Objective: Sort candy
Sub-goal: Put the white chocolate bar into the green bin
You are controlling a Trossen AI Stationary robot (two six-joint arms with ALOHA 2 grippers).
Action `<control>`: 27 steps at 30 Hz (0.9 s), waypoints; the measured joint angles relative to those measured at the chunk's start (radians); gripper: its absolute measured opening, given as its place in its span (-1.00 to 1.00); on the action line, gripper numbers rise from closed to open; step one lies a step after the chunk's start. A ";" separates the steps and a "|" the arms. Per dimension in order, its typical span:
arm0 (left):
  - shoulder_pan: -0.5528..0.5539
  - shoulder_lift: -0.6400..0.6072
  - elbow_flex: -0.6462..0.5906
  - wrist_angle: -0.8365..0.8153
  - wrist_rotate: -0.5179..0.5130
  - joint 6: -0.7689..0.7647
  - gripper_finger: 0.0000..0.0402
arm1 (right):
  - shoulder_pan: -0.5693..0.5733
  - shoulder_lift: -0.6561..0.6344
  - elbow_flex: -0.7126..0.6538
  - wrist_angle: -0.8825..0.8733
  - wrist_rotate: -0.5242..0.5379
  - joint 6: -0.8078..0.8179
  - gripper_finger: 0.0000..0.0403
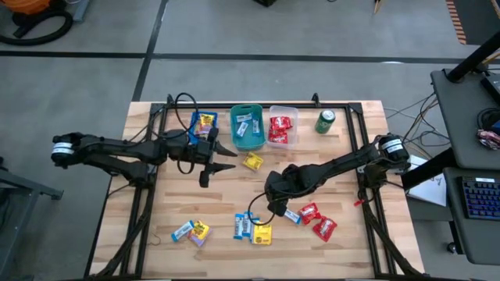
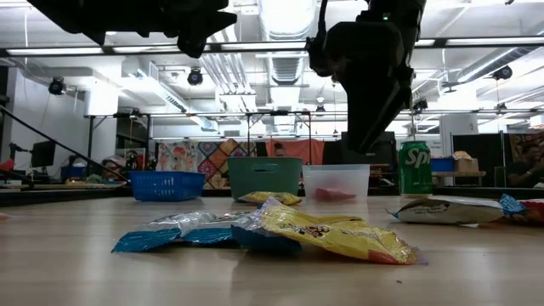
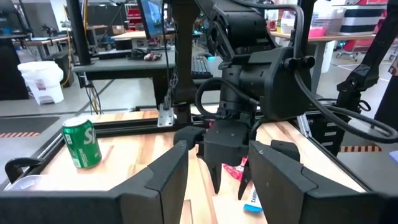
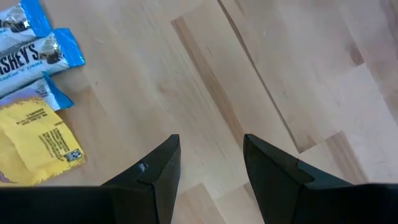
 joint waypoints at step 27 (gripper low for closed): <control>0.000 0.201 0.107 0.003 0.000 -0.037 -0.24 | 0.156 -0.002 -0.010 -0.056 -0.140 0.139 -0.17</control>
